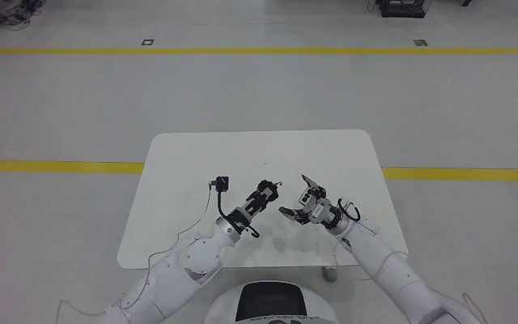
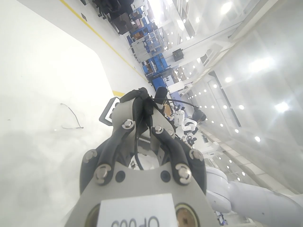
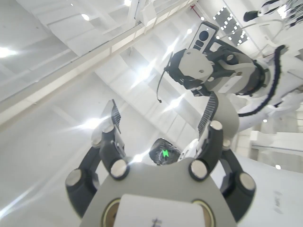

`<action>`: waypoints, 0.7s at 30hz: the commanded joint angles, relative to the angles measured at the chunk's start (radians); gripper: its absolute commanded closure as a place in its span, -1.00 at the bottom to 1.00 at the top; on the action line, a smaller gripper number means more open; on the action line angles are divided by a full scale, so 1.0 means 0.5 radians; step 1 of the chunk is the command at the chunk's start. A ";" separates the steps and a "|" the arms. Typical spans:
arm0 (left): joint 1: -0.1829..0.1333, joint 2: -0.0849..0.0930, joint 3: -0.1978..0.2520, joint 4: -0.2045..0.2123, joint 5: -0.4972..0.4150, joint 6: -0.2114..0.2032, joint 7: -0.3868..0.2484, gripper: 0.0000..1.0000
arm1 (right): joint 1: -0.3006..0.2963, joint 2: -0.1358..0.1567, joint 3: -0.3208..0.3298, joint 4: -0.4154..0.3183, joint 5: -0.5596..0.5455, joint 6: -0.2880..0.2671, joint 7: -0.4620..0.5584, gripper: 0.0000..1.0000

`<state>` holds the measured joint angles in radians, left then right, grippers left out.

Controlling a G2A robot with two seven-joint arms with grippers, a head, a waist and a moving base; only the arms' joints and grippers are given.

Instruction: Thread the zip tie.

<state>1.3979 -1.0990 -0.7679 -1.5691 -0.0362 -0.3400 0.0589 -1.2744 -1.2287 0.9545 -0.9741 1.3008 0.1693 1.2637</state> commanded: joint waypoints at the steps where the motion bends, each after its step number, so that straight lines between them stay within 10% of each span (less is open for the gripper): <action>1: 0.008 -0.002 -0.019 -0.004 -0.036 0.000 -0.028 1.00 | -0.026 0.018 0.034 -0.047 -0.134 -0.116 -0.042 -1.00; 11: 0.063 -0.016 -0.116 -0.032 -0.128 0.000 -0.125 1.00 | -0.122 0.048 0.131 -0.185 -0.377 -0.427 -0.099 -1.00; 21: 0.061 -0.019 -0.129 -0.040 -0.122 0.003 -0.170 1.00 | -0.122 0.048 0.131 -0.185 -0.377 -0.427 -0.099 -1.00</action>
<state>1.4274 -1.1082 -0.8325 -1.5891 -0.0923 -0.3400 -0.0252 -1.3354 -1.2045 1.0201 -1.0664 1.1122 -0.0440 1.2140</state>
